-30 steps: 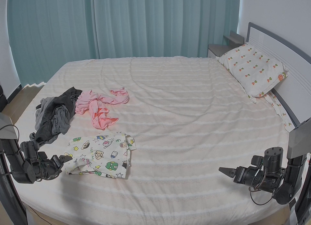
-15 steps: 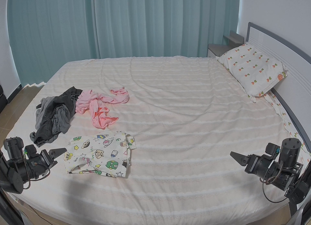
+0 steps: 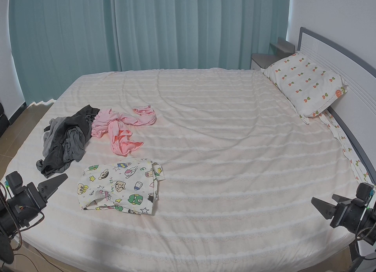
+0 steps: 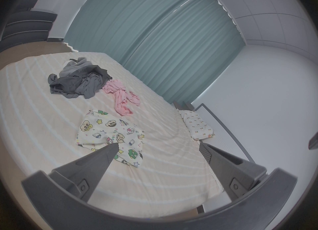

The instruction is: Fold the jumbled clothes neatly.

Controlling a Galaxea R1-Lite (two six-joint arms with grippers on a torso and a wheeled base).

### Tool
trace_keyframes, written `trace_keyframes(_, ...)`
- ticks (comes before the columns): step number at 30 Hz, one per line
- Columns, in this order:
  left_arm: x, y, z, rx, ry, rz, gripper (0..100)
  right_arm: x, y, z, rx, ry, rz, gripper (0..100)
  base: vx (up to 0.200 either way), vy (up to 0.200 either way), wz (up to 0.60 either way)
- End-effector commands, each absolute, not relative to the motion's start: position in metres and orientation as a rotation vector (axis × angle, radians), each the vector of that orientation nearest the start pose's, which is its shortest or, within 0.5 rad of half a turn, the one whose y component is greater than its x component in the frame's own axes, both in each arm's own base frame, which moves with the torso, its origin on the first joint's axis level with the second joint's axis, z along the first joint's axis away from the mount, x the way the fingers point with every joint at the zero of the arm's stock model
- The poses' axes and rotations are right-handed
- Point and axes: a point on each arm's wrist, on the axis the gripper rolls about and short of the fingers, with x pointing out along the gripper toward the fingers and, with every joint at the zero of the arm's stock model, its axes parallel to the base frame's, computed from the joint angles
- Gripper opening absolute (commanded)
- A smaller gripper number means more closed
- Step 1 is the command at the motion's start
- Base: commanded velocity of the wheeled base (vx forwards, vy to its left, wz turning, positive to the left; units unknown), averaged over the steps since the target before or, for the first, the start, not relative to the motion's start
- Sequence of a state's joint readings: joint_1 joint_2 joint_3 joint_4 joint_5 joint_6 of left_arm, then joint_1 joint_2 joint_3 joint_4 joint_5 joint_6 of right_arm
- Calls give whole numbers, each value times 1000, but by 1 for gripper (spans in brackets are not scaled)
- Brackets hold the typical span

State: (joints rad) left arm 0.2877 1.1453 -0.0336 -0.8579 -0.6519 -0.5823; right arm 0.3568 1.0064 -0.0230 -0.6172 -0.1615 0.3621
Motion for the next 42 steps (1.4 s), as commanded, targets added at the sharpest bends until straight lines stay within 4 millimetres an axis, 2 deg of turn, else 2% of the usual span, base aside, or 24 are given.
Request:
trace_keyframes(1, -8, -15, 116, -577, 151, -564, 100, -12, -6, 94, 102, 61, -122, 100, 0, 0, 0)
trace_keyframes(2, -17, -15, 112, -567, 139, -587, 100, -16, -6, 86, 55, 30, -125, 100, 0, 0, 0)
trace_keyframes(5, -32, -14, 100, -532, 115, -670, 100, -24, -2, 82, -10, -34, -126, 100, 0, 0, 0)
trace_keyframes(6, -33, -14, 93, -507, 123, -673, 100, -24, -2, 82, -11, -41, -85, 100, 0, 0, 0)
trace_keyframes(10, -33, -14, 90, -492, 134, -649, 100, -23, -1, 83, -2, -54, -45, 100, 0, 0, 0)
trace_keyframes(13, -31, -12, 89, -343, 63, -546, 100, -23, -1, 83, 5, -54, -26, 100, 0, 0, 0)
trace_keyframes(14, -31, -12, 89, -343, 63, -546, 100, -23, -1, 83, 5, -54, -26, 100, 0, 0, 0)
trace_keyframes(15, -29, -10, 87, -194, 19, -437, 100, -23, -1, 83, -10, -57, -29, 100, 0, 0, 0)
trace_keyframes(17, -26, -7, 82, -48, -4, -307, 100, -23, -1, 83, -46, -56, -43, 100, 0, 0, 0)
trace_keyframes(20, -24, -2, 82, 87, -40, -84, 100, -23, -1, 83, -118, -70, -43, 100, 0, 0, 0)
trace_keyframes(22, -24, 0, 82, 89, -53, -8, 100, -23, -1, 83, -115, -69, -36, 100, 0, 0, 0)
trace_keyframes(29, -23, 0, 82, -29, -45, 21, 100, -24, 0, 82, -49, -32, -19, 100, 0, 0, 0)
trace_keyframes(34, -23, 4, 81, 92, -44, 173, 100, -24, -2, 82, -120, -33, -108, 100, 0, 0, 0)
trace_keyframes(39, -23, 4, 82, 180, -48, 179, 100, -23, -2, 84, -247, -64, -115, 100, 0, 0, 0)
trace_keyframes(42, -23, 4, 82, 178, -48, 185, 100, -23, -3, 83, -221, -59, -110, 100, 0, 0, 0)
